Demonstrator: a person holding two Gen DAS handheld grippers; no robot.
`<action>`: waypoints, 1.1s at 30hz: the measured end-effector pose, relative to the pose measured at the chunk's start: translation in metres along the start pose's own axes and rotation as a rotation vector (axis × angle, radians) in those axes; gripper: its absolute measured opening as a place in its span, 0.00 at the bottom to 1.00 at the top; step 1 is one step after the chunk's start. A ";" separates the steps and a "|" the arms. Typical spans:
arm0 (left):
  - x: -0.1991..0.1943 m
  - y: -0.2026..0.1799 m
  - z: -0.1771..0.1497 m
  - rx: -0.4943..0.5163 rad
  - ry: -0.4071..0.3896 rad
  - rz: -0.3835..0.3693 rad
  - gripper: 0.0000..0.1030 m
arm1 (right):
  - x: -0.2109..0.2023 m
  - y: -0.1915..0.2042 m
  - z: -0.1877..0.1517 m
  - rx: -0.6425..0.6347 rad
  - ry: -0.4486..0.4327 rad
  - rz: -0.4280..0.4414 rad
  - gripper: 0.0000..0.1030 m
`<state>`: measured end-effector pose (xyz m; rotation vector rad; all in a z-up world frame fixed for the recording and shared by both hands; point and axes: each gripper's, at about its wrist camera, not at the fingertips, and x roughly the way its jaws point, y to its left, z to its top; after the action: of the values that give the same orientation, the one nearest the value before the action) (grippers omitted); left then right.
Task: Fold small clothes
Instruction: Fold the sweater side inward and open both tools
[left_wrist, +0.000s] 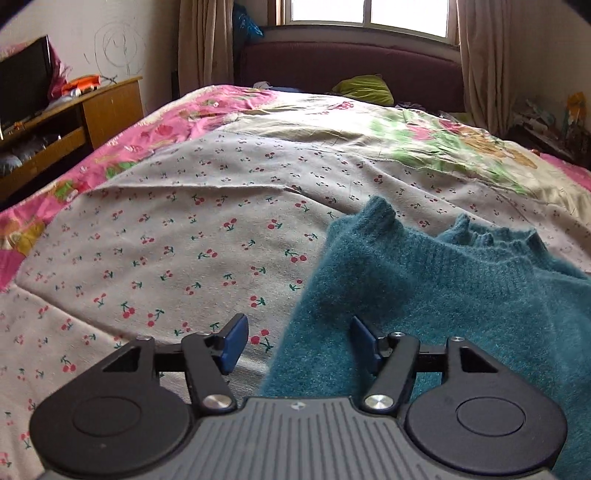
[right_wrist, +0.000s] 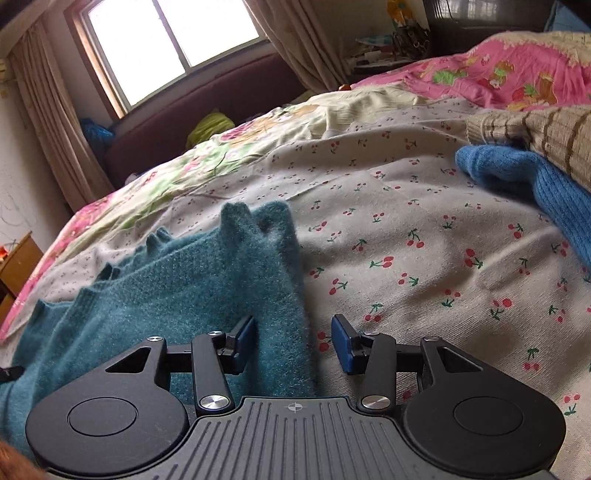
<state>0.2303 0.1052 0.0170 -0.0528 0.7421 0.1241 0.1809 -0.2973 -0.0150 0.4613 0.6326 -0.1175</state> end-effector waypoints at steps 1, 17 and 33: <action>-0.002 -0.001 0.000 -0.004 0.002 0.009 0.71 | -0.003 0.001 0.000 -0.005 -0.011 0.003 0.41; -0.020 -0.026 -0.017 0.061 0.024 0.067 0.71 | -0.003 -0.013 -0.004 0.033 -0.008 0.074 0.44; -0.073 -0.111 -0.022 0.124 -0.042 -0.030 0.70 | -0.007 -0.018 -0.002 0.015 -0.016 0.090 0.45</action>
<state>0.1768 -0.0142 0.0507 0.0568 0.7057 0.0497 0.1695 -0.3125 -0.0188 0.5019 0.5948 -0.0409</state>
